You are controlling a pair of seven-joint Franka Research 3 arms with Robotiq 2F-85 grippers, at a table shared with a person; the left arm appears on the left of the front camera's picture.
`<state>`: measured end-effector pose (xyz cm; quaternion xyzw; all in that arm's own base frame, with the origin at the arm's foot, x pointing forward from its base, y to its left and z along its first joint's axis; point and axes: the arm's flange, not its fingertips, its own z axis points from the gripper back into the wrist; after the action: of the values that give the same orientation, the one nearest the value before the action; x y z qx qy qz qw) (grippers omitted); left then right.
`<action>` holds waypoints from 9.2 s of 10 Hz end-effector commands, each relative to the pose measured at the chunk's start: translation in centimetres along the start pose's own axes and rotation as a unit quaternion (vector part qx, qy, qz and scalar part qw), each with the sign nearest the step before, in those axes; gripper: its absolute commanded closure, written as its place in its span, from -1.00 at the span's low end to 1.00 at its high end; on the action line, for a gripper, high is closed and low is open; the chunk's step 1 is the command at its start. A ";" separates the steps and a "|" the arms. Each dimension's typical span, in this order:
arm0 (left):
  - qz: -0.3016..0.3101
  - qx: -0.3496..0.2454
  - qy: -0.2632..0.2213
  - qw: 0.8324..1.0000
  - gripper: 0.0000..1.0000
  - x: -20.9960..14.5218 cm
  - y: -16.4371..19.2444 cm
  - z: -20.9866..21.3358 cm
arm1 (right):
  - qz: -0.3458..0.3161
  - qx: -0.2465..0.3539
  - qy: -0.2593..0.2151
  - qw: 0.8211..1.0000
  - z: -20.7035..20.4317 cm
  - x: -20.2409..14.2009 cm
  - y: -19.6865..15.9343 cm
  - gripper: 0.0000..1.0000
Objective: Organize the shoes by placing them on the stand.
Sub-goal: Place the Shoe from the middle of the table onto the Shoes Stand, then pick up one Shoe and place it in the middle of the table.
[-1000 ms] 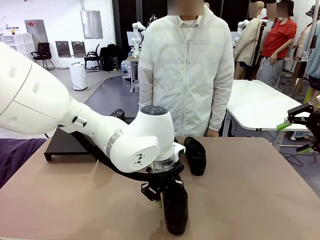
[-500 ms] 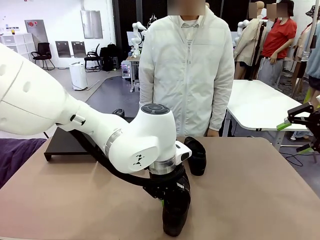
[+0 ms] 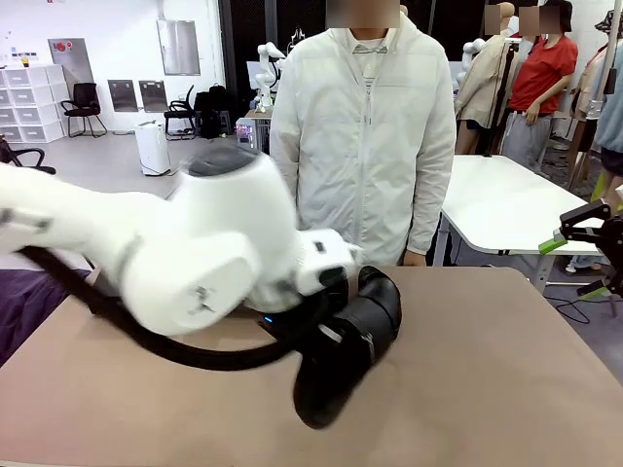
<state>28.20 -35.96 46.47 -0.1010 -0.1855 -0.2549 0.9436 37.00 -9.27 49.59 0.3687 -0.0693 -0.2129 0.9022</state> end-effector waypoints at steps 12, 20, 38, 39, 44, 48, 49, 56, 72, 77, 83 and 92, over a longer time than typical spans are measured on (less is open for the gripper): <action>0.148 0.030 -0.079 0.985 1.00 -2.9 11.3 3.8 | 0.005 0.000 0.005 1.000 0.3 0.3 0.3 -1.00; 0.278 -0.115 -0.089 0.950 1.00 12.5 20.2 1.7 | 0.005 0.000 0.005 1.000 0.3 0.3 0.3 -1.00; 0.199 0.052 -0.095 0.974 1.00 18.6 27.3 -6.6 | 0.005 0.000 0.005 1.000 0.3 0.3 0.3 -1.00; 0.194 0.056 -0.090 0.975 1.00 18.7 27.2 -6.9 | 0.005 0.000 0.005 1.000 0.3 0.3 0.3 -1.00; 0.211 0.073 -0.095 0.970 -0.16 19.2 27.5 -8.3 | 0.005 0.000 0.005 1.000 0.3 0.3 0.3 -1.00; 0.202 0.076 -0.113 0.970 -1.00 18.9 27.1 -7.8 | 0.005 0.000 0.005 1.000 0.3 0.3 0.3 -1.00; 0.198 0.073 -0.113 0.971 -1.00 18.7 27.0 -7.5 | 0.005 0.000 0.005 1.000 0.3 0.3 0.3 -1.00; 0.128 -0.033 0.060 0.989 -1.00 15.0 25.3 1.8 | 0.005 0.000 0.005 1.000 0.3 0.3 0.3 -1.00; 0.192 -0.381 0.058 0.903 -1.00 -11.6 39.4 7.5 | 0.005 0.000 0.005 1.000 0.3 0.3 0.3 -1.00; 0.192 -0.381 0.058 0.903 -1.00 -11.6 39.4 7.5 | 0.005 0.000 0.005 1.000 0.3 0.3 0.3 -1.00; 0.192 -0.381 0.058 0.903 -1.00 -11.6 39.4 7.5 | 0.100 -0.122 0.010 0.987 -14.0 -0.6 14.9 -1.00; 0.192 -0.381 0.058 0.903 -1.00 -11.6 39.4 7.5 | 0.219 -0.204 -0.033 0.954 -31.7 -6.1 22.5 -1.00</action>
<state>37.20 4.73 44.67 -0.4717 0.0011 -0.1269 0.8726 47.27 28.63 43.51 0.1552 -0.1337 -0.0327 0.9783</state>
